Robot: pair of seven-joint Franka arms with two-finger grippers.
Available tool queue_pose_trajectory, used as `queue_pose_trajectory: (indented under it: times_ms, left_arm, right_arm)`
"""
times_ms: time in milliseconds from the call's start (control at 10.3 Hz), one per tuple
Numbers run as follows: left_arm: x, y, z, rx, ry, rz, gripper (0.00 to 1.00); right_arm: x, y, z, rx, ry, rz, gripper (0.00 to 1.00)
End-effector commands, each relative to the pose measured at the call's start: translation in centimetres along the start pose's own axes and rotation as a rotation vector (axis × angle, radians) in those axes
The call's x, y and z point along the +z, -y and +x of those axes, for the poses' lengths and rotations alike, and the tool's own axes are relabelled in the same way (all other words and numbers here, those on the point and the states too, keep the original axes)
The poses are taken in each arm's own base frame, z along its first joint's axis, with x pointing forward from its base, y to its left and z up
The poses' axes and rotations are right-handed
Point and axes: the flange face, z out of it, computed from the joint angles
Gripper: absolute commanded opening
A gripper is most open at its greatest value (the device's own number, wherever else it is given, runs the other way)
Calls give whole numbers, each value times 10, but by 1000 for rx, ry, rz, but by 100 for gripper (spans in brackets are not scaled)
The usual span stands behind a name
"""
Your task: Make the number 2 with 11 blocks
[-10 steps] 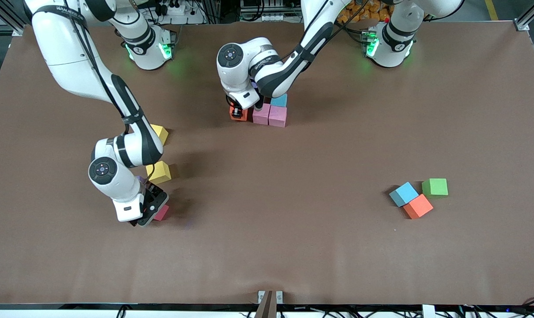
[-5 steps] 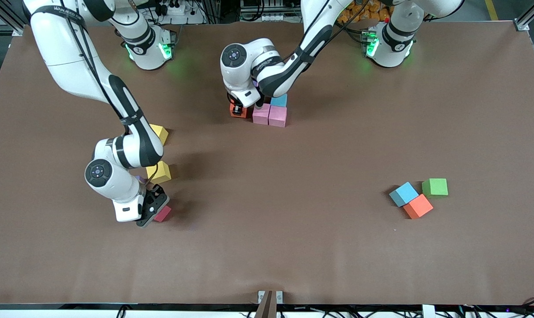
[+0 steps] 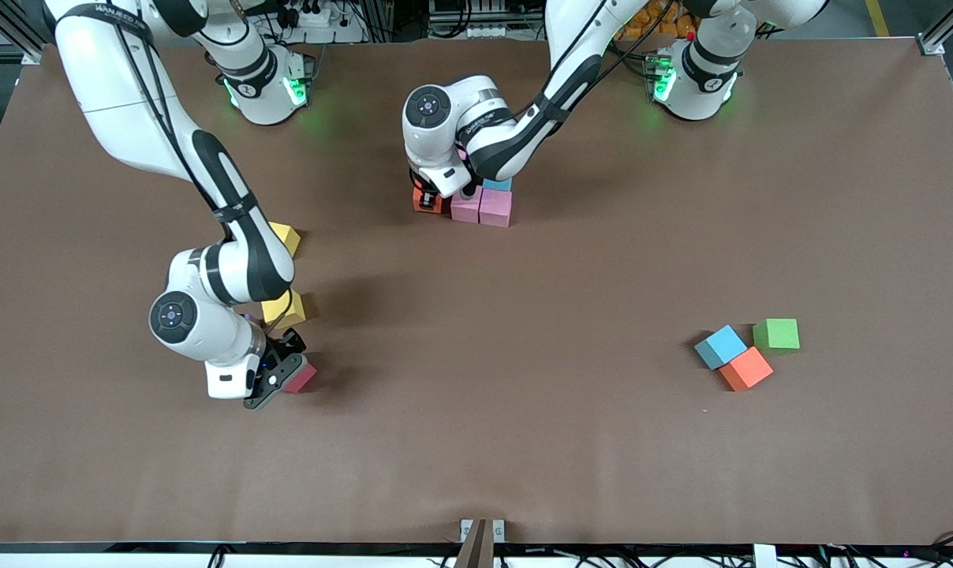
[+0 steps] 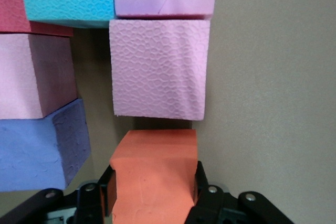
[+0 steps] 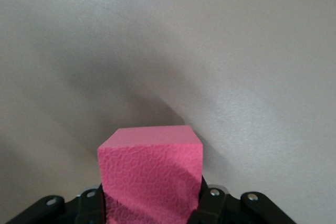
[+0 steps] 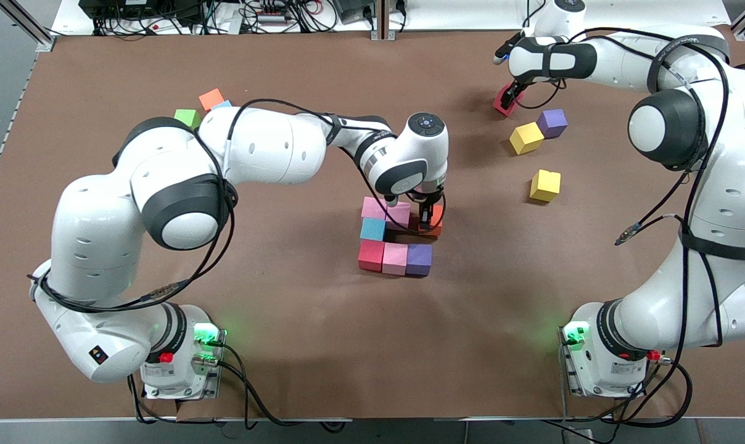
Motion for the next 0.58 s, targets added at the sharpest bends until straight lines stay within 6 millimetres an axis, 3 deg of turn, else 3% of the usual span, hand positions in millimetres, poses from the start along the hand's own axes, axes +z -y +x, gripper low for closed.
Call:
queue_pose_trajectory:
  times_ms: [0,486]
  left_arm:
    - [0,9,6,-6,0,-9,45]
    - [-8,16,16,2,2,6,45]
  right_arm:
    - [-16,14,9,93,3,26,25]
    - [-35,59,25,350,20,40,25]
